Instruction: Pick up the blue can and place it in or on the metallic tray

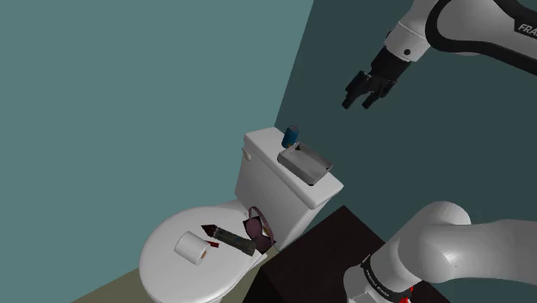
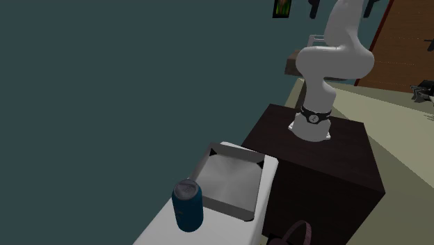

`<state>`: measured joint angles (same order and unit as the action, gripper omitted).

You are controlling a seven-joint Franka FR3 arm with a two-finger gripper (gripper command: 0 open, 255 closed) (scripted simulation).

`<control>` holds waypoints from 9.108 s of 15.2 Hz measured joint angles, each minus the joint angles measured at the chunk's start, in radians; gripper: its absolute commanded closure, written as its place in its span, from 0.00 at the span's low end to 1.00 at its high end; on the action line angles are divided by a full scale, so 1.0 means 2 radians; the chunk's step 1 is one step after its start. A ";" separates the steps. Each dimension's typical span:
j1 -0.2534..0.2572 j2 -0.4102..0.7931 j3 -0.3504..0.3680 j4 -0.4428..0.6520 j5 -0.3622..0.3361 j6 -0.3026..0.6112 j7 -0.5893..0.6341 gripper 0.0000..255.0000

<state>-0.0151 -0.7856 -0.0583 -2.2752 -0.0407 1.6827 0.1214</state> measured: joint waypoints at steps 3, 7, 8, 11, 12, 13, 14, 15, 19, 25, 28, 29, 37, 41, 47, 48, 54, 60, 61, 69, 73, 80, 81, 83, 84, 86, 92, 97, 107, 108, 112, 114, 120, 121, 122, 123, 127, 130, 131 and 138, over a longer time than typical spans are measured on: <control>-0.001 0.019 -0.004 0.000 -0.002 0.016 -0.003 0.00; -0.005 0.072 -0.023 -0.002 -0.008 0.062 -0.018 0.00; -0.005 0.086 -0.025 0.001 -0.008 0.070 -0.019 0.00; -0.008 0.137 -0.041 0.016 -0.010 0.100 -0.034 0.00; -0.007 0.157 -0.044 0.023 -0.009 0.110 -0.036 0.00; -0.007 0.168 -0.046 0.020 -0.009 0.122 -0.036 0.00; -0.008 0.189 -0.052 0.030 -0.008 0.131 -0.043 0.00; -0.008 0.209 -0.055 0.037 -0.006 0.141 -0.045 0.00; -0.009 0.281 -0.069 0.067 0.003 0.172 -0.061 0.00; -0.017 0.400 -0.087 0.137 0.027 0.205 -0.093 0.00; -0.023 0.459 -0.090 0.174 0.041 0.218 -0.105 0.00; -0.025 0.479 -0.090 0.188 0.046 0.220 -0.109 0.00; -0.056 0.640 -0.088 0.334 0.080 0.212 -0.135 0.00; -0.062 0.672 -0.086 0.354 0.085 0.220 -0.139 0.00; -0.065 0.691 -0.083 0.348 0.090 0.245 -0.142 0.00; -0.065 0.692 -0.083 0.347 0.090 0.246 -0.142 0.00; -0.065 0.692 -0.083 0.348 0.090 0.247 -0.142 1.00; -0.065 0.692 -0.083 0.347 0.090 0.247 -0.142 1.00; -0.065 0.692 -0.083 0.347 0.090 0.247 -0.142 1.00; -0.063 0.676 -0.085 0.357 0.086 0.222 -0.140 1.00; -0.062 0.664 -0.087 0.366 0.083 0.201 -0.137 1.00; -0.062 0.650 -0.090 0.390 0.079 0.163 -0.136 1.00; -0.062 0.647 -0.090 0.392 0.078 0.157 -0.135 1.00; -0.062 0.644 -0.091 0.402 0.077 0.145 -0.135 1.00; -0.062 0.642 -0.091 0.405 0.077 0.139 -0.135 1.00; -0.062 0.640 -0.091 0.414 0.076 0.129 -0.134 1.00; -0.048 0.523 -0.102 0.265 0.052 0.164 -0.133 1.00; -0.041 0.422 -0.107 0.145 0.023 0.185 -0.124 1.00; -0.042 0.403 -0.109 0.073 0.018 0.238 -0.123 1.00; -0.041 0.405 -0.108 0.069 0.018 0.245 -0.123 1.00; -0.042 0.417 -0.109 0.055 0.023 0.271 -0.126 1.00; -0.043 0.425 -0.109 0.049 0.025 0.284 -0.129 1.00; -0.043 0.438 -0.108 0.039 0.030 0.306 -0.132 1.00; -0.043 0.438 -0.108 0.039 0.030 0.306 -0.132 1.00; -0.043 0.438 -0.108 0.040 0.030 0.307 -0.132 1.00; -0.043 0.438 -0.108 0.039 0.030 0.307 -0.132 1.00; -0.043 0.438 -0.108 0.040 0.030 0.307 -0.132 0.00; -0.043 0.438 -0.108 0.040 0.030 0.307 -0.132 0.00; -0.043 0.434 -0.109 0.043 0.029 0.299 -0.131 0.00; -0.041 0.403 -0.109 0.066 0.018 0.247 -0.123 0.00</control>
<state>-0.0974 0.0203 -0.2756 -2.1432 -0.0052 2.1765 -0.1246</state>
